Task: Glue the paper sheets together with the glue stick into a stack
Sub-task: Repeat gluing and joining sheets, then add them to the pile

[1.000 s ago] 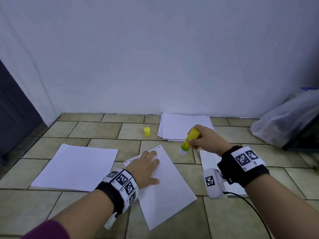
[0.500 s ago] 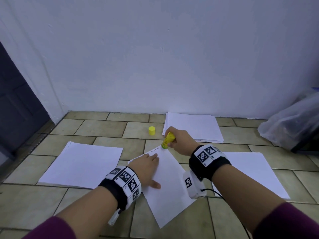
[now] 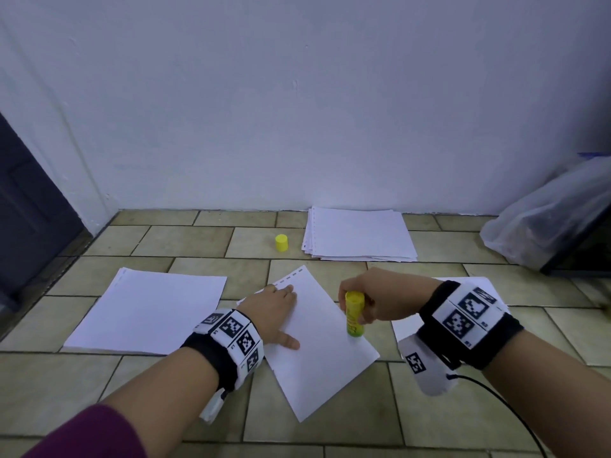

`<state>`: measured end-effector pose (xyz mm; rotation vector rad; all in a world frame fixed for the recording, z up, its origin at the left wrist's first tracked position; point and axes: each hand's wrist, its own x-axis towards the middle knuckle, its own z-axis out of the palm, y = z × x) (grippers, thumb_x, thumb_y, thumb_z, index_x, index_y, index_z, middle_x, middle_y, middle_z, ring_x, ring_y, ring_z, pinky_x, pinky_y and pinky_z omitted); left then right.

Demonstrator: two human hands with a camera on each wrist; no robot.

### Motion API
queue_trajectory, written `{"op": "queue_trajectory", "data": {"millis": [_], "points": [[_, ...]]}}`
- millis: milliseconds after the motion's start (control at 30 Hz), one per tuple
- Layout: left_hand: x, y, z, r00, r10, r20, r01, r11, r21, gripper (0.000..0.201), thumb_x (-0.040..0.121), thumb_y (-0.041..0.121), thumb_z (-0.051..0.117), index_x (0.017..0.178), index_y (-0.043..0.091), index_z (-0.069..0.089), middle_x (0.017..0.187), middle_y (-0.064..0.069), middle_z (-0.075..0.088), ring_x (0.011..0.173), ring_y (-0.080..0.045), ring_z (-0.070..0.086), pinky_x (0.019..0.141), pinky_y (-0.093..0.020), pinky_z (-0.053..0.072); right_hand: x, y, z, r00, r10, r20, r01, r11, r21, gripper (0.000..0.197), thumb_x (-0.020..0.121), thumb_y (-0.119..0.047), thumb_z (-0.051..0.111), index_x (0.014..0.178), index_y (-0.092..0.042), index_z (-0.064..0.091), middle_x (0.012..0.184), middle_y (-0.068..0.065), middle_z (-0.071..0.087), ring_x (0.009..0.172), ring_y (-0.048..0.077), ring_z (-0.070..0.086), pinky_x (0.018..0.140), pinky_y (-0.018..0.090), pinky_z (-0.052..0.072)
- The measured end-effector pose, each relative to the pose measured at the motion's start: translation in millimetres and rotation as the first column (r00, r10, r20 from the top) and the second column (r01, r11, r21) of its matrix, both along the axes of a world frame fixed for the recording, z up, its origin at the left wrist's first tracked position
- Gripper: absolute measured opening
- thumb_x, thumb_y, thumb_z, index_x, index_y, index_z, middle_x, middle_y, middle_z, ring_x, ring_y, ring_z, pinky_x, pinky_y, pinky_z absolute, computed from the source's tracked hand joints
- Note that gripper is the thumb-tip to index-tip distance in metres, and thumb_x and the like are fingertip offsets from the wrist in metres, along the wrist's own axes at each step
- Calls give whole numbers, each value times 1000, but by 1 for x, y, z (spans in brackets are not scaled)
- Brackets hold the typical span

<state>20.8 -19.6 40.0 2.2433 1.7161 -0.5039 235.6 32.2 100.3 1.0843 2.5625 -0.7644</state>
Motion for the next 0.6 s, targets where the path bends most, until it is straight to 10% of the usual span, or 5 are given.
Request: {"op": "queue_trajectory", "data": {"millis": [233, 367, 467, 600], "points": [[-2, 8, 6, 998, 23, -63, -21, 999, 38, 56, 96, 41, 50, 144, 17, 34, 146, -3, 33, 131, -22, 37, 107, -39, 29, 20, 9, 19, 955, -196, -221, 168, 976, -140, 19, 78, -6, 73, 94, -11, 62, 80, 5, 69, 66, 14, 64, 66, 24, 52], [-10, 6, 6, 999, 7, -34, -5, 998, 64, 51, 95, 25, 53, 143, 24, 36, 143, -2, 32, 130, -20, 36, 107, -37, 24, 19, 20, 27, 518, -628, -581, 354, 775, -523, 15, 82, 9, 61, 88, -2, 53, 84, 15, 67, 71, 21, 70, 66, 20, 55], [-15, 0, 3, 999, 35, 30, -38, 994, 100, 54, 89, 43, 59, 137, 27, 39, 144, -1, 26, 134, -20, 25, 106, -36, 28, 0, 29, 12, 180, -840, -512, 213, 542, -813, 7, 93, -5, 50, 87, -2, 52, 81, 17, 63, 69, 21, 70, 64, 24, 58], [-18, -4, 1, 986, 111, 122, -119, 991, 61, 56, 92, 45, 55, 138, 19, 37, 142, -1, 33, 129, -22, 31, 105, -34, 33, -28, 40, -17, 127, -907, -401, 142, 417, -898, 18, 95, -22, 52, 98, -8, 63, 92, 7, 68, 62, 15, 58, 60, 25, 49]]}}
